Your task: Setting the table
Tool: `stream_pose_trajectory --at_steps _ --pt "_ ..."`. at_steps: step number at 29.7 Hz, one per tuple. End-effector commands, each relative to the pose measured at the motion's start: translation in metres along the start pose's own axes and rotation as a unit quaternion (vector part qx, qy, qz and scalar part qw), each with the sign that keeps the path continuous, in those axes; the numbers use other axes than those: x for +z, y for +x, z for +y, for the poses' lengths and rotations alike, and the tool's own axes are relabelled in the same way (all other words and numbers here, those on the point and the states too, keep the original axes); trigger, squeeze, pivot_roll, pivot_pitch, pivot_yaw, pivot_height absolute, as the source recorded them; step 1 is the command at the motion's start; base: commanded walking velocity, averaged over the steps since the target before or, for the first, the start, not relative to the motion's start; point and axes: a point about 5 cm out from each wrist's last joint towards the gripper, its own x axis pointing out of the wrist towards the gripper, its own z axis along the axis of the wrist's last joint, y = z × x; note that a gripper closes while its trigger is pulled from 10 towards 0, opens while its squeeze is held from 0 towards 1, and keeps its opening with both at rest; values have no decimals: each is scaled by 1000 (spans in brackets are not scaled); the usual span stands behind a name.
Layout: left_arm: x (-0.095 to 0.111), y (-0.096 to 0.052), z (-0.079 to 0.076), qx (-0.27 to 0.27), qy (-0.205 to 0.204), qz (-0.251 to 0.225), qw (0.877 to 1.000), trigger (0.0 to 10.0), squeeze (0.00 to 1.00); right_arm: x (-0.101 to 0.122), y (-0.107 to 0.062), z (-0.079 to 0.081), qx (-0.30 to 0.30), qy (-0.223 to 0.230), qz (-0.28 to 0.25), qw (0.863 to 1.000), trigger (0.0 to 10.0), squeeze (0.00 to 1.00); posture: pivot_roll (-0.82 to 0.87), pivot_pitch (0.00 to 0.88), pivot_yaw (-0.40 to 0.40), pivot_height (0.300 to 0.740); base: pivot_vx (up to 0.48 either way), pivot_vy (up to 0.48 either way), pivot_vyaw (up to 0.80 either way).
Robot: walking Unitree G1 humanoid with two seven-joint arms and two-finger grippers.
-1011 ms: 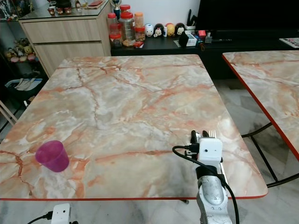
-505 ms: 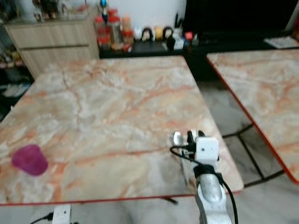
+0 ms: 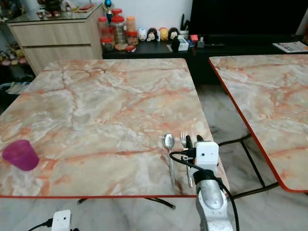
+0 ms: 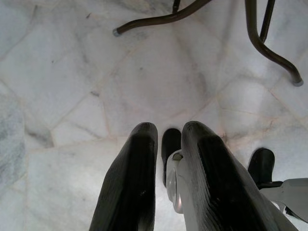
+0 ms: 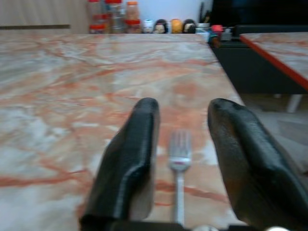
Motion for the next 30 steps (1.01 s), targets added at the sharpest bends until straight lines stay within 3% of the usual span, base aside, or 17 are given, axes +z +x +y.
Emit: stream_pose_trajectory --at_steps 1,16,17,25,30 --pt "3 0 6 10 -1 -2 1000 10000 0 4 2 2 4 7 -3 1000 10000 1000 -89 0 3 740 0 0 0" --pt "8 2 7 10 -1 -6 1000 10000 0 -8 9 4 6 -20 38 999 10000 1000 -80 0 6 740 0 0 0" --pt "9 2 6 9 0 -7 1000 10000 0 -13 9 4 6 -30 55 998 10000 4 -81 0 7 740 0 0 0" --pt "12 3 4 7 -1 -11 1000 10000 0 -35 11 -3 -21 -47 146 988 10000 0 -77 0 4 740 0 0 0" --pt "14 3 4 8 -2 -13 1000 10000 0 -32 13 -2 -12 -38 142 989 10000 0 -76 0 1 740 0 0 0"
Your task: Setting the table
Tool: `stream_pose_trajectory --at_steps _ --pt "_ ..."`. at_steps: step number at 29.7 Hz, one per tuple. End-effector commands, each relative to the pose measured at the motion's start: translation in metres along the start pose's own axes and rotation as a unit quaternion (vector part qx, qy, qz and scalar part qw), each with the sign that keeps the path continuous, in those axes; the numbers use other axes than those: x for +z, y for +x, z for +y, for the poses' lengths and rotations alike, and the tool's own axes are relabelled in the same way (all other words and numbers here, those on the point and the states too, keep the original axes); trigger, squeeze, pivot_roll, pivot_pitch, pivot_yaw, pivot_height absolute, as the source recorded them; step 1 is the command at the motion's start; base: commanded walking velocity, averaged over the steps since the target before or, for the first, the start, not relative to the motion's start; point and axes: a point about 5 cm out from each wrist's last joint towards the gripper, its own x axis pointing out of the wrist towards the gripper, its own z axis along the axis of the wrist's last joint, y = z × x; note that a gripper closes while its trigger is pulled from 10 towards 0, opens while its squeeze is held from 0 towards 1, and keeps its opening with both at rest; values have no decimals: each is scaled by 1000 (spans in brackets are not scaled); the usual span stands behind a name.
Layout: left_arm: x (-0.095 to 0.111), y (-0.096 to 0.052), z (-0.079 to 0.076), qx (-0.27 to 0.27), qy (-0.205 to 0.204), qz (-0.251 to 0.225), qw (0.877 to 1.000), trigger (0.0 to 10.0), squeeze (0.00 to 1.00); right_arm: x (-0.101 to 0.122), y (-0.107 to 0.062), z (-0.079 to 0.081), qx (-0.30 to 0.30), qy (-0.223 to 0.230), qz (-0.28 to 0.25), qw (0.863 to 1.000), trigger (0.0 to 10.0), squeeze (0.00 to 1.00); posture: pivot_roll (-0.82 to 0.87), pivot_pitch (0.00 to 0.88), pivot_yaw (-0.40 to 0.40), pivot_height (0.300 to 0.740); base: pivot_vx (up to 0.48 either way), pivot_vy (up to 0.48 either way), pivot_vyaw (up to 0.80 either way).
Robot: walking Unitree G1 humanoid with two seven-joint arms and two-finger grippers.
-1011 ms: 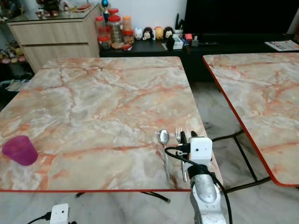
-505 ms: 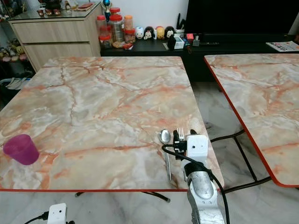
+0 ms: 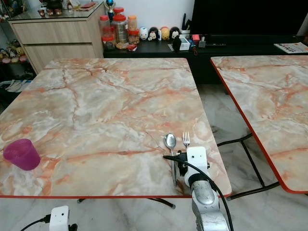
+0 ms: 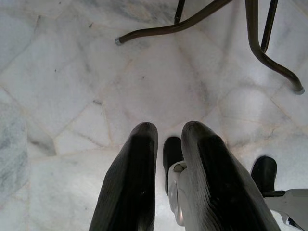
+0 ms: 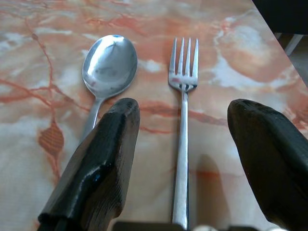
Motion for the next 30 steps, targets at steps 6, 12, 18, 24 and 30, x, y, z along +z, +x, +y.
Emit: stream_pose_trajectory --at_steps 6,12,18,24,30 --pt "3 0 3 12 -8 -5 1000 10000 0 19 3 9 32 17 -37 999 10000 0 -67 0 -2 740 0 0 0" --pt "3 0 6 15 -5 -6 1000 10000 0 20 3 12 33 17 -35 999 10000 0 -66 0 3 740 0 0 0" --pt "4 0 8 13 -1 -7 1000 10000 0 18 1 1 24 20 -37 999 10000 0 -75 0 11 740 0 0 0" --pt "6 1 6 10 2 -8 1000 10000 0 20 3 -21 -8 16 -41 999 10000 0 -80 0 14 740 0 0 0" --pt "7 2 3 7 2 -9 1000 10000 0 15 6 -40 -8 9 -32 999 10000 0 -88 0 11 740 0 0 0"
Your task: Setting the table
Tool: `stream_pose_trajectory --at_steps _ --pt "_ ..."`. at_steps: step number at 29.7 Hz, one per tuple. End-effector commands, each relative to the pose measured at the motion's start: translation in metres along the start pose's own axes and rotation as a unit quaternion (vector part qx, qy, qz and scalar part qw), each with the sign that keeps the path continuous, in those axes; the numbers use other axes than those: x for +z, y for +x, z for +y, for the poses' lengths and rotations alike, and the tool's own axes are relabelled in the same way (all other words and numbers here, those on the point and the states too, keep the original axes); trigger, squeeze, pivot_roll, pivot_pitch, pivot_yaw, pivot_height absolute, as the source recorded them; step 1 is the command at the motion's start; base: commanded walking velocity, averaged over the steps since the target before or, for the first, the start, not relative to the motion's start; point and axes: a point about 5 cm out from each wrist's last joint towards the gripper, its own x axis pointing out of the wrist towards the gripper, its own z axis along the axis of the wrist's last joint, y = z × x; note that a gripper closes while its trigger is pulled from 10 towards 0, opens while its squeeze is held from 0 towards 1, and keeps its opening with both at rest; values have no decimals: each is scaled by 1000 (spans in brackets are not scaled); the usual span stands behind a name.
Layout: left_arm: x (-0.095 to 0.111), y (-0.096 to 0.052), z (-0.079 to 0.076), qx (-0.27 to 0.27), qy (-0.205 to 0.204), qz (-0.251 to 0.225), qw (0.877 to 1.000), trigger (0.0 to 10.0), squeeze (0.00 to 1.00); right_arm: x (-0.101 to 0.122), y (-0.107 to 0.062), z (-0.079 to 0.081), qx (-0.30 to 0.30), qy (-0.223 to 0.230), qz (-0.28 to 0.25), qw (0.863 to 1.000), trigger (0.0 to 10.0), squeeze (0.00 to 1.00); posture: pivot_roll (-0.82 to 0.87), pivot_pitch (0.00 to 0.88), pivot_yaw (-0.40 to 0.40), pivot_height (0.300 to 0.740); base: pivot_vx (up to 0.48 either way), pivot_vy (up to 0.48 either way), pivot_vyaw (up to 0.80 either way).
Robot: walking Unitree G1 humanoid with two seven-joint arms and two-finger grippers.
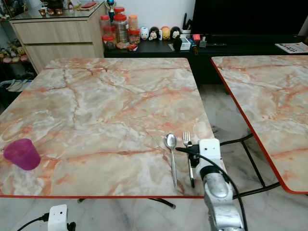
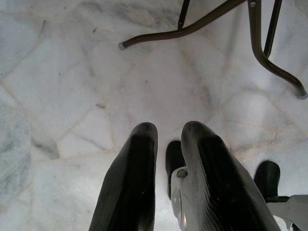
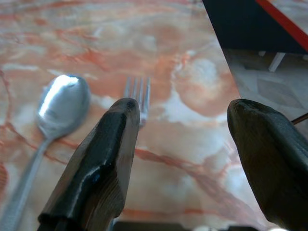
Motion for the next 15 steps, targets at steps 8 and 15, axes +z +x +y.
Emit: stream_pose_trajectory --at_steps 8,15 --pt "1 0 -2 2 -2 -1 1000 10000 0 -7 7 0 26 18 6 999 10000 0 -87 0 9 740 0 0 0" --pt "0 0 -3 2 -3 0 1000 10000 0 -8 14 12 57 19 -1 998 10000 0 -74 0 -1 740 0 0 0"
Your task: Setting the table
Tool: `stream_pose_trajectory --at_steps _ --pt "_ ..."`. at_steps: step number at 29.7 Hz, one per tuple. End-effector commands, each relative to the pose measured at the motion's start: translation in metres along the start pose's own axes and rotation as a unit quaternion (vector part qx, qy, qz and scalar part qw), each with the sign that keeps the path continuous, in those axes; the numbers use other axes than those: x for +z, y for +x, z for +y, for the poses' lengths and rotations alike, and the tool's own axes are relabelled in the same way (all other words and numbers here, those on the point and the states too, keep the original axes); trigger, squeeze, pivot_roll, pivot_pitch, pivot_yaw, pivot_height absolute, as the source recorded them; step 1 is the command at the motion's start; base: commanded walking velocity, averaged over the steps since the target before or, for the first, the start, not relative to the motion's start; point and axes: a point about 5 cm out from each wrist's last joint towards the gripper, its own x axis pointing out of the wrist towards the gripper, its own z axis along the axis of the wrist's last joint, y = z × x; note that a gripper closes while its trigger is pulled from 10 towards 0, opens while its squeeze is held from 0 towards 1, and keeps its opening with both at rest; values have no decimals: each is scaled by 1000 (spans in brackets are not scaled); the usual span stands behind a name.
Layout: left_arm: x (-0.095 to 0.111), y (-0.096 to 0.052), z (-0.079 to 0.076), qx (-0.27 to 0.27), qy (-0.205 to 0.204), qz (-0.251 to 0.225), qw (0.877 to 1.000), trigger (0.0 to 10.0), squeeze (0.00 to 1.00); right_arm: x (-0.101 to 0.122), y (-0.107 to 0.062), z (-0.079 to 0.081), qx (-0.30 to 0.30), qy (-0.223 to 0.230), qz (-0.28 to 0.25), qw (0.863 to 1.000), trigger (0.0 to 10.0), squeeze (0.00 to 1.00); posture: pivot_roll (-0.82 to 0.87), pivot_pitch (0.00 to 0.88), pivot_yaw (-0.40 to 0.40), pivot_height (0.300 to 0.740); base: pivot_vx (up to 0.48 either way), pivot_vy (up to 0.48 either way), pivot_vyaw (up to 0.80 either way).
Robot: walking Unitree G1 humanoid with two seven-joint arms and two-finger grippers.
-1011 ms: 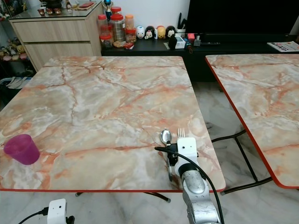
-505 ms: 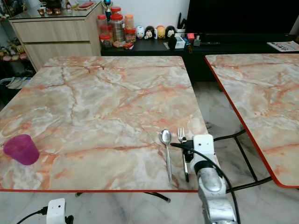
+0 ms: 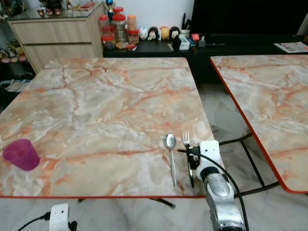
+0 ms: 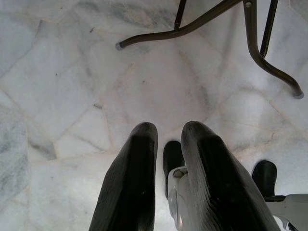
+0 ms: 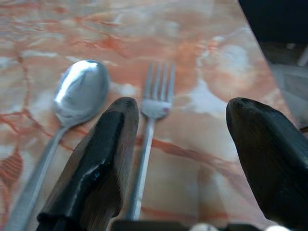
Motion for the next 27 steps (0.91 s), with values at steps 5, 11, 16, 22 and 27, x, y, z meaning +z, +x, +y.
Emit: stream_pose_trajectory --at_steps 5,11,16,22,27 --pt "0 0 1 6 -2 1 1000 10000 0 0 5 7 16 -7 -4 1000 10000 0 -74 0 0 740 0 0 0" --pt "-2 -1 2 3 -3 3 1000 10000 0 -5 8 12 15 -11 9 1000 10000 0 -64 0 0 740 0 0 0" --pt "-4 -1 4 2 -2 6 1000 10000 0 -8 9 12 4 -15 16 1000 10000 0 -59 0 5 740 0 0 0" --pt "-3 -1 6 1 -2 5 1000 10000 0 -9 11 14 -4 -10 19 1000 10000 0 -51 0 10 740 0 0 0" --pt "0 0 8 1 -1 4 1000 10000 0 -12 13 16 -6 -2 34 999 10000 0 -48 0 13 740 0 0 0"
